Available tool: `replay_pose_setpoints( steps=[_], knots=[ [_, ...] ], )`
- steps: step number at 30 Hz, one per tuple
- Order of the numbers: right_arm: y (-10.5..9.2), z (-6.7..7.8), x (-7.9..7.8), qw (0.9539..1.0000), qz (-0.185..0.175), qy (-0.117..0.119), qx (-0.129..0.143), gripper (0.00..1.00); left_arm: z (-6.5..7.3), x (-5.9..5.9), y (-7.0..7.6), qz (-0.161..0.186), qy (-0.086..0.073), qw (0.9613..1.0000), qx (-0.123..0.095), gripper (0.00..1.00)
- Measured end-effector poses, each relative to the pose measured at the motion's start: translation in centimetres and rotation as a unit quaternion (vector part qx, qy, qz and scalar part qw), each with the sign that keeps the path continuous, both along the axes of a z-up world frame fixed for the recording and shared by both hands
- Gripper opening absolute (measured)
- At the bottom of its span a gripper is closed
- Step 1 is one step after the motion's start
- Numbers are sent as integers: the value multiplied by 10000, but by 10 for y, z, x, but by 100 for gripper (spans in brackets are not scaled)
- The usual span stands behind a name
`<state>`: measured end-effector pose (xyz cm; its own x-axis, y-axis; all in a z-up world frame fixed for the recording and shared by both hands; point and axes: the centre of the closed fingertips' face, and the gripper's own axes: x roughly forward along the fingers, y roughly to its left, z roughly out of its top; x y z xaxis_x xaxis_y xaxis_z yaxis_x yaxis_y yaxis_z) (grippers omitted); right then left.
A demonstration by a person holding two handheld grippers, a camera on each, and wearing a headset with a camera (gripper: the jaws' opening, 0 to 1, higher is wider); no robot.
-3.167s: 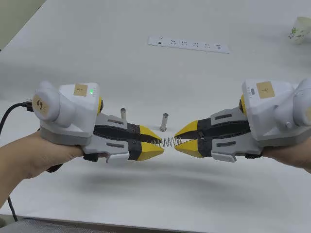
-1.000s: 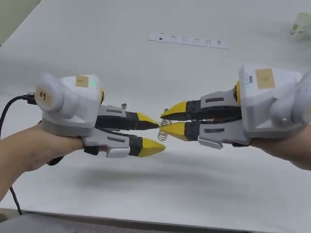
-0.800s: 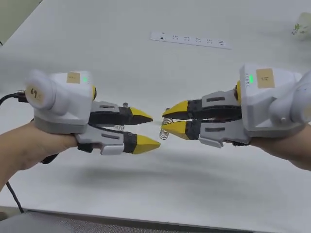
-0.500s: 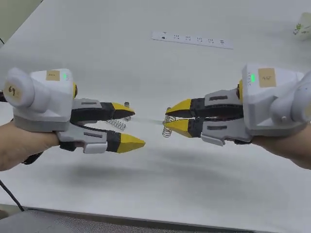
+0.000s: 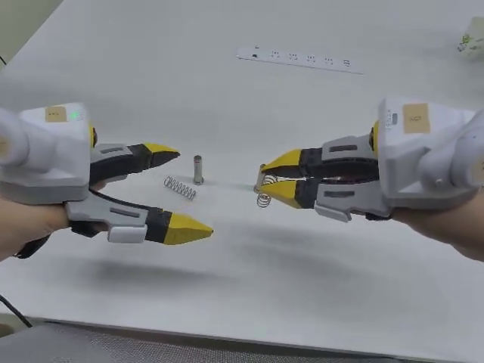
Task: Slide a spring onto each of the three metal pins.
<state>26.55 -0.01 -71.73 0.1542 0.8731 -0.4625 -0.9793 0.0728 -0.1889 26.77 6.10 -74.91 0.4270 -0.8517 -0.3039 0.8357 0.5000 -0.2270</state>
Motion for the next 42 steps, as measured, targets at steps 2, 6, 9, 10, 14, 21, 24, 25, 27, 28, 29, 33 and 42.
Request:
replay_pose_setpoints(
  steps=[2,6,9,10,14,21,24,25,27,28,29,33,42],
  knots=[
    [-1,-1,2,10000,-41,3,-3,7,-2,1,3,46,-56,9999,96,91],
    [-3,-3,3,10000,-91,-6,-25,7,-7,3,13,188,-55,9996,199,98],
    [-3,-4,4,9999,-120,-10,-35,7,-8,3,18,252,-44,9995,203,98],
    [-3,-4,4,9999,-123,-10,-35,7,-9,3,18,260,-41,9994,218,98],
    [-4,-7,7,9998,-152,-61,-101,7,-8,4,20,314,-46,9993,199,98],
    [-6,-9,16,9996,-268,-66,-105,7,-8,4,22,388,-19,9991,181,98],
    [-7,-10,24,9992,-362,-90,-122,7,-9,3,24,404,-21,9990,214,98],
    [-8,-10,26,9991,-386,-98,-120,7,-9,3,24,424,-11,9989,196,98],
    [-9,-9,32,9989,-438,-113,-110,7,-10,2,24,424,-6,9989,191,98],
    [-9,-8,35,9987,-476,-138,-115,7,-11,2,25,430,1,9989,193,98],
    [-10,-8,38,9985,-500,-175,-137,7,-11,3,26,436,-5,9988,208,98],
    [-9,-5,48,9981,-577,-201,-98,7,-11,3,27,444,-19,9988,220,98],
    [-6,-5,64,9973,-694,-208,-76,7,-3,7,28,540,-101,9984,119,98]
  ],
)
